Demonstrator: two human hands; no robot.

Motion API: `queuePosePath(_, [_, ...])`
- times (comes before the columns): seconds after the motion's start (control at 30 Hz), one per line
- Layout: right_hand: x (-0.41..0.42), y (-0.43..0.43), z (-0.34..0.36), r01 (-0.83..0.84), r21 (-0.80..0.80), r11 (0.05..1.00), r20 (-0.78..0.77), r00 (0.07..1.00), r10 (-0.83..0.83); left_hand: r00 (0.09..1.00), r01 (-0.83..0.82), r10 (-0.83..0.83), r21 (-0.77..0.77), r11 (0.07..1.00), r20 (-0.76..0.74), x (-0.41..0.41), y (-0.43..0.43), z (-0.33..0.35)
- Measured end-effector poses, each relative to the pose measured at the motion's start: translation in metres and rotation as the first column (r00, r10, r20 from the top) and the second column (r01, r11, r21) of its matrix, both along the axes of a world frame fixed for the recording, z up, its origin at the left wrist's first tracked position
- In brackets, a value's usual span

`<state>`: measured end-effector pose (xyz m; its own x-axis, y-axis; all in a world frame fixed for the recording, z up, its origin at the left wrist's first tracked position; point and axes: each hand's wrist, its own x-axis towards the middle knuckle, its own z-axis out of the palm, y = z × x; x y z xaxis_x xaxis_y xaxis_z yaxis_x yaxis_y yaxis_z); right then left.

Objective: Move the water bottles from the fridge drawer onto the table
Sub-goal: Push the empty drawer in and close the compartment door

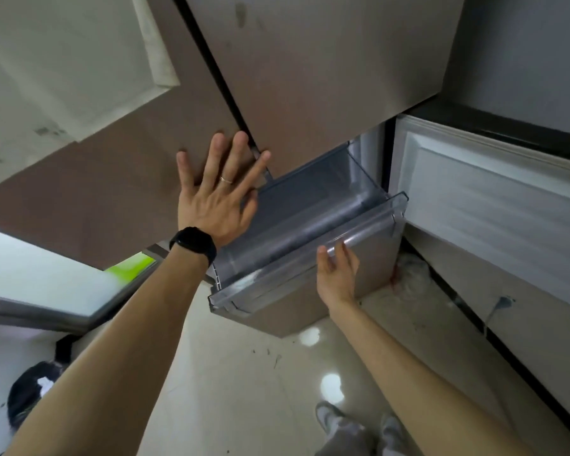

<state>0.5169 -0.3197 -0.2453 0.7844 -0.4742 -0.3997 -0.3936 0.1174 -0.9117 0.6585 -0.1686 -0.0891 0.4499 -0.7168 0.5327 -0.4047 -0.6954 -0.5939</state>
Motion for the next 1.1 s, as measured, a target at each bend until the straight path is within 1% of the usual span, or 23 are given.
queuePosePath(0.07, [0.025, 0.002, 0.0, -0.009, -0.007, 1.0, 0.005, 1.0, 0.009, 1.0, 0.004, -0.004, 0.008, 1.0, -0.004, 0.002, 0.0, -0.003])
queuePosePath(0.23, [0.082, 0.013, 0.001, -0.095, -0.051, 0.994, 0.039, 0.995, 0.097, 1.0, 0.018, -0.018, -0.004, 1.0, 0.007, 0.005, 0.001, -0.008])
queuePosePath(0.33, [0.107, 0.019, 0.005, -0.145, -0.134, 0.98, -0.001, 0.989, 0.146, 1.0, 0.018, -0.019, -0.013, 1.0, -0.014, 0.004, 0.002, -0.007])
queuePosePath(0.43, [0.124, 0.026, 0.0, -0.246, -0.234, 0.941, -0.06, 0.969, 0.238, 1.0, 0.019, -0.019, -0.008, 1.0, 0.007, 0.004, 0.001, -0.008])
queuePosePath(0.5, [0.127, 0.034, -0.007, -0.275, -0.272, 0.922, -0.081, 0.961, 0.263, 0.999, 0.027, -0.026, -0.012, 1.0, 0.032, 0.005, 0.001, -0.008])
queuePosePath(0.6, [0.135, 0.039, -0.011, -0.265, -0.29, 0.92, -0.103, 0.964, 0.245, 0.998, 0.035, -0.034, -0.012, 0.999, 0.056, 0.007, 0.001, -0.01])
queuePosePath(0.67, [0.148, 0.032, -0.008, -0.312, -0.294, 0.904, -0.13, 0.95, 0.285, 0.998, 0.031, -0.031, -0.007, 0.999, 0.053, 0.008, 0.001, -0.01])
queuePosePath(0.77, [0.168, 0.015, -0.007, -0.466, -0.343, 0.815, -0.193, 0.885, 0.424, 0.998, 0.031, -0.03, -0.008, 1.0, 0.057, 0.009, 0.002, -0.012])
queuePosePath(0.83, [0.172, 0.007, -0.006, -0.518, -0.361, 0.775, -0.217, 0.855, 0.47, 0.998, 0.029, -0.029, -0.002, 1.0, 0.061, 0.008, 0.001, -0.011])
queuePosePath(0.9, [0.168, -0.002, -0.006, -0.551, -0.407, 0.729, -0.225, 0.834, 0.504, 0.998, 0.027, -0.027, -0.003, 1.0, 0.053, 0.007, 0.001, -0.01])
queuePosePath(1.0, [0.152, -0.026, 0.002, -0.59, -0.504, 0.631, -0.228, 0.795, 0.562, 1.0, 0.007, -0.007, 0.002, 1.0, 0.029, 0.004, -0.001, -0.007])
queuePosePath(1.1, [0.124, -0.054, 0.026, -0.556, -0.592, 0.584, -0.181, 0.798, 0.575, 1.0, -0.011, 0.011, 0.014, 1.0, 0.002, 0.0, -0.002, -0.004])
